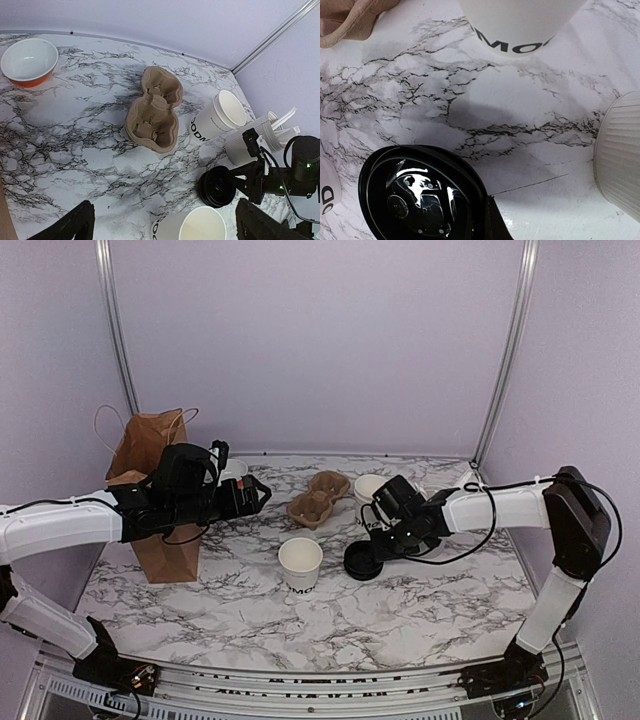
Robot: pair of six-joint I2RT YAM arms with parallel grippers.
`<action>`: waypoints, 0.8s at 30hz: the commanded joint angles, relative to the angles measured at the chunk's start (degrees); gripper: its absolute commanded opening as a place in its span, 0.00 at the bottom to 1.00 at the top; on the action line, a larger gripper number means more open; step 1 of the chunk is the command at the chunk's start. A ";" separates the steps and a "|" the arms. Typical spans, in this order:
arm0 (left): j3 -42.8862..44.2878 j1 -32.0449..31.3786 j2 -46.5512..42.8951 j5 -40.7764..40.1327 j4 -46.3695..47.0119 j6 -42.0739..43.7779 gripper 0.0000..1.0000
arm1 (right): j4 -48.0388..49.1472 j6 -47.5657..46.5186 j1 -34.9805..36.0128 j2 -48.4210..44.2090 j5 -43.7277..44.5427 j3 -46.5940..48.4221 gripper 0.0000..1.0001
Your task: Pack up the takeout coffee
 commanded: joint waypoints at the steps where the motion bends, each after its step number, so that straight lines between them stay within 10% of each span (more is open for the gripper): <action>1: -0.02 -0.20 -0.68 -0.45 0.14 0.83 0.99 | -1.03 -0.33 -0.44 -1.51 2.10 2.80 0.04; 24: 2.66 1.09 -5.59 17.10 12.04 -3.03 0.99 | 9.70 -0.24 -0.44 -11.24 -21.68 13.52 0.05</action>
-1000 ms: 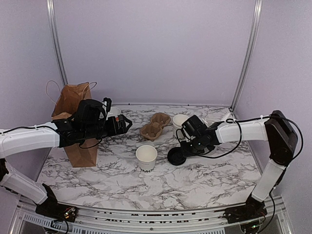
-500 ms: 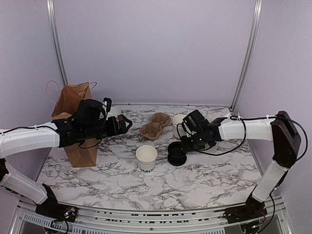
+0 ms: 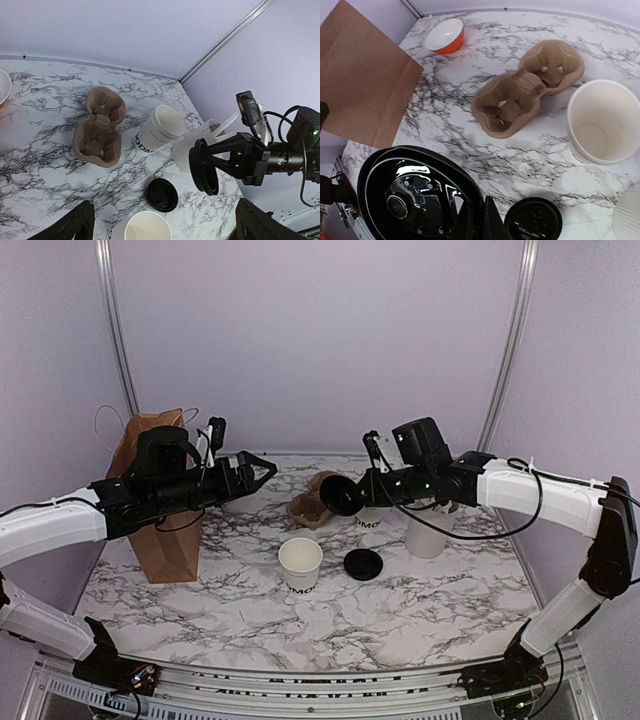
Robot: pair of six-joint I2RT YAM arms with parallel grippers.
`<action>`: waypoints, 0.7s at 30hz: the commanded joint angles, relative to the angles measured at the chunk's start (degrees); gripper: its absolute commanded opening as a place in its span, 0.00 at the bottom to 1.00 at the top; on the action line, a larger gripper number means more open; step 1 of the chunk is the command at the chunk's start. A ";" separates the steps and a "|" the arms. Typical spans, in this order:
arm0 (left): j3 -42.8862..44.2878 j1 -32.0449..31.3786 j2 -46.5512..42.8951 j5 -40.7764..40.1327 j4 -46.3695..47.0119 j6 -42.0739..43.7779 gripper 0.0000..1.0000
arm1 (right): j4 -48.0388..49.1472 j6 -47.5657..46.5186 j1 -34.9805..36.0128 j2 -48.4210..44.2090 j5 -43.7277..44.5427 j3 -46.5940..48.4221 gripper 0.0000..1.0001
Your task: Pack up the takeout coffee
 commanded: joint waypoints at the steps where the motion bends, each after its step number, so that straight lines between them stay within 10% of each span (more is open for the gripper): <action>1: 1.90 0.50 -1.10 9.23 7.20 -2.74 0.99 | 8.95 1.43 -0.39 -0.61 -11.72 3.18 0.05; 10: 0.19 -0.07 -2.23 19.10 17.48 -4.94 0.99 | 29.23 12.63 -0.47 2.90 -29.13 3.77 0.06; 21: -0.14 -1.02 -5.63 22.45 20.81 14.03 0.98 | 52.15 29.63 -0.48 5.77 -42.94 2.76 0.09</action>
